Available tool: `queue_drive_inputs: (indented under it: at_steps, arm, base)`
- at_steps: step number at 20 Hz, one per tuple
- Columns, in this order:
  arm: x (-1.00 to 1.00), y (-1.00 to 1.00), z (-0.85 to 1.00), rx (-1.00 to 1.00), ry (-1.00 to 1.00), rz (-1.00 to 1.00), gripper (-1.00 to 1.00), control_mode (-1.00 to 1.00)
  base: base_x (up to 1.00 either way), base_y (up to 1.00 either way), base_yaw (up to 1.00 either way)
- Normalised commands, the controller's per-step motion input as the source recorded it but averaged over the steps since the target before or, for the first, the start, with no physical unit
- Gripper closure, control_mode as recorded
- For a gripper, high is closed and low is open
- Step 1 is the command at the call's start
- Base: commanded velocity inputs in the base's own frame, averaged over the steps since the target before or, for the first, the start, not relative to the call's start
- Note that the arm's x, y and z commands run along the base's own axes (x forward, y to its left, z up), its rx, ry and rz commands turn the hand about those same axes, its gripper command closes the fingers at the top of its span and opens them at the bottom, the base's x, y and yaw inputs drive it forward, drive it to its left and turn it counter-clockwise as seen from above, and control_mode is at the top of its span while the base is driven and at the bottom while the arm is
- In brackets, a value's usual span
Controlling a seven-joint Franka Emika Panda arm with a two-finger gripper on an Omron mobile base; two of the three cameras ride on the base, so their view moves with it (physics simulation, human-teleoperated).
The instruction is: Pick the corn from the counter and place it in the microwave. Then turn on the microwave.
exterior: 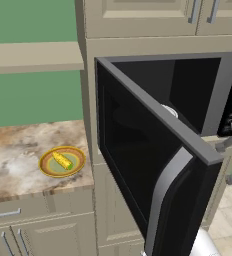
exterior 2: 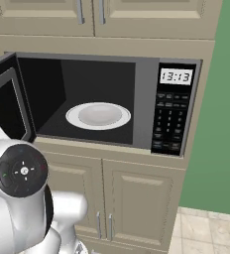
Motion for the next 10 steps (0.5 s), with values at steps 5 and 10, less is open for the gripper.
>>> queue_drive_inputs:
  at_steps: [5, 10]
  arm:
    - [0.0, -0.16, 0.05, 0.06, 0.17, -0.12, -1.0, -1.0]
    - [0.0, -0.2, 0.04, 0.07, 0.26, -0.12, -1.0, -1.0]
  base:
    - [0.0, 0.0, 0.0]
    - [0.0, 0.0, 0.0]
